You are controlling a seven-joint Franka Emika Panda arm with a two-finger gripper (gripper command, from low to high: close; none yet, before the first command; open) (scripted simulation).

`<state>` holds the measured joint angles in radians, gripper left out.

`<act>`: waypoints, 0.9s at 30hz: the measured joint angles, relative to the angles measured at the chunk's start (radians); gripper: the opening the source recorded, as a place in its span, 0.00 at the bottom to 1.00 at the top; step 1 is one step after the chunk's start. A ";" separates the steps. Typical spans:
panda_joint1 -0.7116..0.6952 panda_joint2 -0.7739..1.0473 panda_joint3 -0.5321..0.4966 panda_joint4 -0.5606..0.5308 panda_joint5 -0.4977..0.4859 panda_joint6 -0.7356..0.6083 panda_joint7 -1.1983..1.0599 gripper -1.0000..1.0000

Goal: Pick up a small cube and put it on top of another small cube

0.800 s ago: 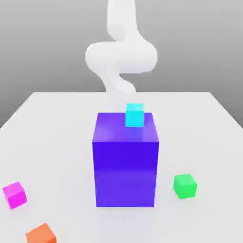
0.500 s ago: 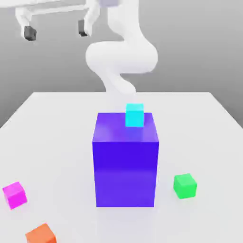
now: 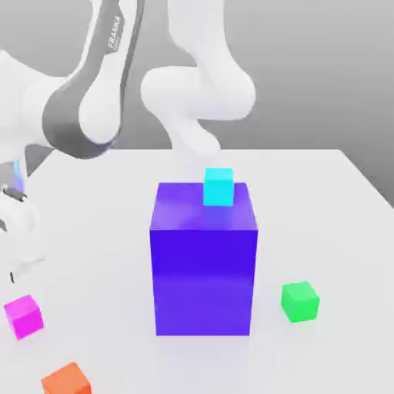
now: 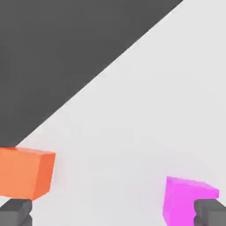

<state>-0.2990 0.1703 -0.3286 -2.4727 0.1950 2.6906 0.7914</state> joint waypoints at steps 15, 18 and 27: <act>-0.133 0.269 0.106 0.028 0.146 0.170 -0.097 0.00; -0.091 0.180 0.050 0.006 0.080 0.103 -0.048 0.00; 0.138 0.006 0.155 -0.076 -0.115 0.063 -0.007 0.00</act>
<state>-0.1606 0.1761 -0.1738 -2.5483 0.0801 2.7533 0.7846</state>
